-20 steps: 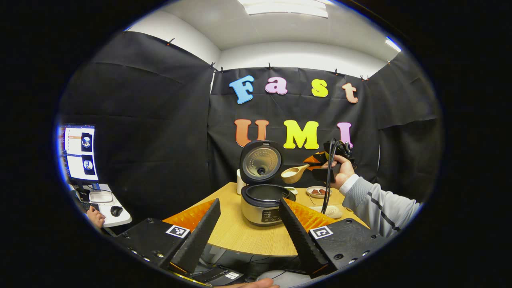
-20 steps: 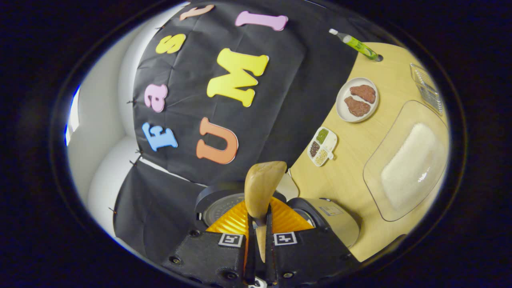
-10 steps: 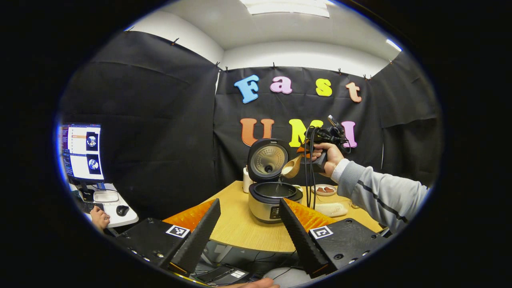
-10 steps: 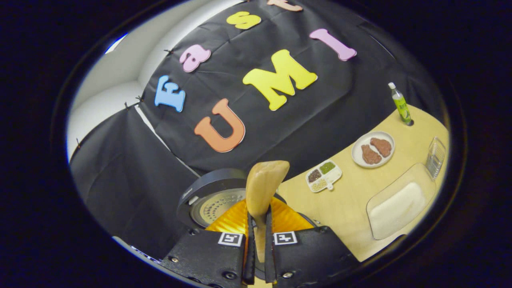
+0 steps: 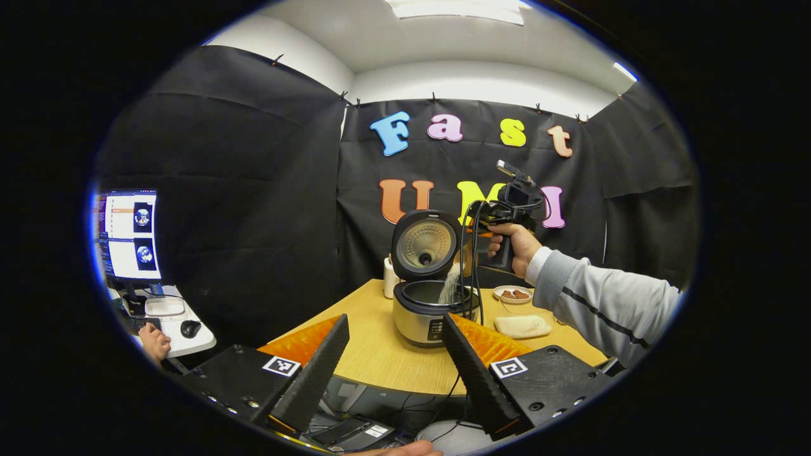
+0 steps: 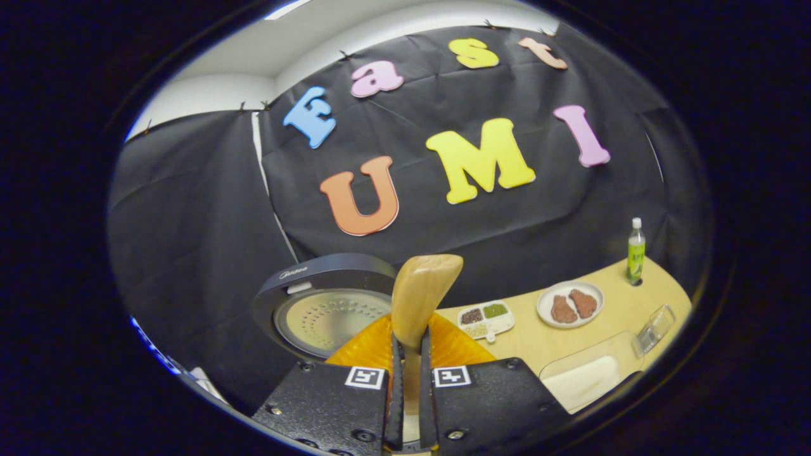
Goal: Close the left gripper, press the button to open the rice cooker; take a wooden spoon from the chopstick holder with the right hand, scoop a spoonful of rice and pour it into the rice cooker, then put the wooden spoon back into the chopstick holder.
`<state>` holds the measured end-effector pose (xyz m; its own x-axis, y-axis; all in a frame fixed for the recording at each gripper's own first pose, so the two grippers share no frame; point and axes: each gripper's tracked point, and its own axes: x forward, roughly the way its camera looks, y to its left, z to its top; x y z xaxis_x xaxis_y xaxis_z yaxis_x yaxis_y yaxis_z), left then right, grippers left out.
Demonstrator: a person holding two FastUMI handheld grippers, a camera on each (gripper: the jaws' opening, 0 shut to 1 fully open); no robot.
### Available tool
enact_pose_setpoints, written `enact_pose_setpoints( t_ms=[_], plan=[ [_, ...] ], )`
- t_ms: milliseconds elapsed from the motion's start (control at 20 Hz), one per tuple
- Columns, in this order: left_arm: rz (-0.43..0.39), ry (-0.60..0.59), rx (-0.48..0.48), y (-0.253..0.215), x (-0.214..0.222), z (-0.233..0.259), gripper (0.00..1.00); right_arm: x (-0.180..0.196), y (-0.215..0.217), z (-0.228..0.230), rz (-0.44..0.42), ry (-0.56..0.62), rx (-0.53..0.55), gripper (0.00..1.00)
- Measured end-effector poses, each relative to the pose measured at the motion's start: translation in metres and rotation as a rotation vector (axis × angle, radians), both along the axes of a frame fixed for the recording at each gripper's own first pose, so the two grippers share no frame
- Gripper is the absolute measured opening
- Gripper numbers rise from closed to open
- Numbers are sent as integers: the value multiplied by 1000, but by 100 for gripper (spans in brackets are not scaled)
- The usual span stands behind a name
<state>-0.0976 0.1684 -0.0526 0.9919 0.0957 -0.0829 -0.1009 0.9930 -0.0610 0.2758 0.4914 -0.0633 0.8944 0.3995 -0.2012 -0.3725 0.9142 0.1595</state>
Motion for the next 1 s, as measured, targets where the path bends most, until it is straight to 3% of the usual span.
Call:
enact_pose_setpoints(
  t_ms=[250, 450, 1000],
  plan=[
    [-12, -1, -5, -3, 0, -3, 94, -21, 35, -2, 135, -179, -226, 16],
    [-9, 3, -3, -1, 1, -5, 94, -36, 51, -23, 209, -177, -270, 17],
    [-30, 16, 10, -17, 4, -4, 93, -17, -2, -19, 112, -180, -292, 18]
  ],
)
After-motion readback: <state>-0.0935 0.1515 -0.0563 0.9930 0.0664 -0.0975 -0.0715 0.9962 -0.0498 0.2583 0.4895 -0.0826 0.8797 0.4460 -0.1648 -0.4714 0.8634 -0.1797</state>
